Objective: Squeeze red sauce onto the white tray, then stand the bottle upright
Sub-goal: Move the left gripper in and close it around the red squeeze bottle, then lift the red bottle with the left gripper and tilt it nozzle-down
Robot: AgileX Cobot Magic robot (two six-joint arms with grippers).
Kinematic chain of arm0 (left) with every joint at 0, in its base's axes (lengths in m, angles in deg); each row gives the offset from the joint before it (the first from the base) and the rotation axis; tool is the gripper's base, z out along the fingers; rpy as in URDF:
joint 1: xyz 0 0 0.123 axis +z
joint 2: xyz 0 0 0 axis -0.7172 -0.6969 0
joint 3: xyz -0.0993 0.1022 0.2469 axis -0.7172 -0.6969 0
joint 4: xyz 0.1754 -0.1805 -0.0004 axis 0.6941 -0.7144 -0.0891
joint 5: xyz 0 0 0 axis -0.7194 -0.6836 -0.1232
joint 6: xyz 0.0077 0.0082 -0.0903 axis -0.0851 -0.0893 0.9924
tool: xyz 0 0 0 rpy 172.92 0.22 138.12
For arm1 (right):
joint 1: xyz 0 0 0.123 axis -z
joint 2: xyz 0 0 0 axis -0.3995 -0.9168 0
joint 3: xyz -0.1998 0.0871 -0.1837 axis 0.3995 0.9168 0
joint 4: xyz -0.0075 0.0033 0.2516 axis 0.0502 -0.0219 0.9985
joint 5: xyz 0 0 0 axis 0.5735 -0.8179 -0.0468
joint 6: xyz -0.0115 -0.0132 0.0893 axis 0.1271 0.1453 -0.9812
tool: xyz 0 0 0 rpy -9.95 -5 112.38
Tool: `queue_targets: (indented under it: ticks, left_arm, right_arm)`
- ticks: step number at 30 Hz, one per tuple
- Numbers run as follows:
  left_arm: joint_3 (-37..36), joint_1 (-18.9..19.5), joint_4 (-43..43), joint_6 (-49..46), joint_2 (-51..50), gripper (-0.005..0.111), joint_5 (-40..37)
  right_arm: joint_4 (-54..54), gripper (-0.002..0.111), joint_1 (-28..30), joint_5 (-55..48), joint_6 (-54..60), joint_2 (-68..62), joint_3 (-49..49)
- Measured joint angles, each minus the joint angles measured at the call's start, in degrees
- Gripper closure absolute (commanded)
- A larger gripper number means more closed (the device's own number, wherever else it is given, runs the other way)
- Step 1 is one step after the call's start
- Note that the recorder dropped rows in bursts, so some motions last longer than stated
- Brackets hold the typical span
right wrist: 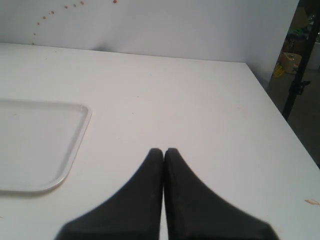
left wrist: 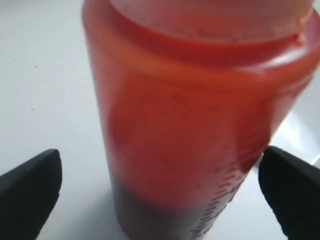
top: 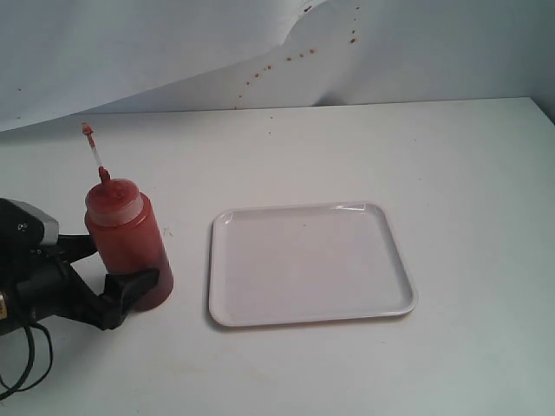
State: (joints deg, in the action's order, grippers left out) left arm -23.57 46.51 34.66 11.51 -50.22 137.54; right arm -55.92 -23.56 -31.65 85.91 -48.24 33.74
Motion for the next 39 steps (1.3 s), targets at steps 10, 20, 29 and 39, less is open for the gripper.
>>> queue_targets:
  ticks: [10, 20, 29, 39]
  left_arm:
    - [4.7, 0.0, 3.1, 0.0, -12.0, 0.002, 5.6]
    - [6.3, 0.0, 2.1, -8.9, -14.4, 0.002, 7.7]
    - [7.6, 0.0, 1.3, -12.0, -15.3, 0.002, 7.7]
    - [10.5, 0.0, 1.7, -12.0, -20.3, 0.002, 8.4]
  right_arm:
    - [0.0, 0.108, 0.0, 0.0, 0.0, 0.0, 0.0]
    - [0.0, 0.108, 0.0, 0.0, 0.0, 0.0, 0.0]
    - [0.0, 0.108, 0.0, 0.0, 0.0, 0.0, 0.0]
    - [0.0, 0.108, 0.0, 0.0, 0.0, 0.0, 0.0]
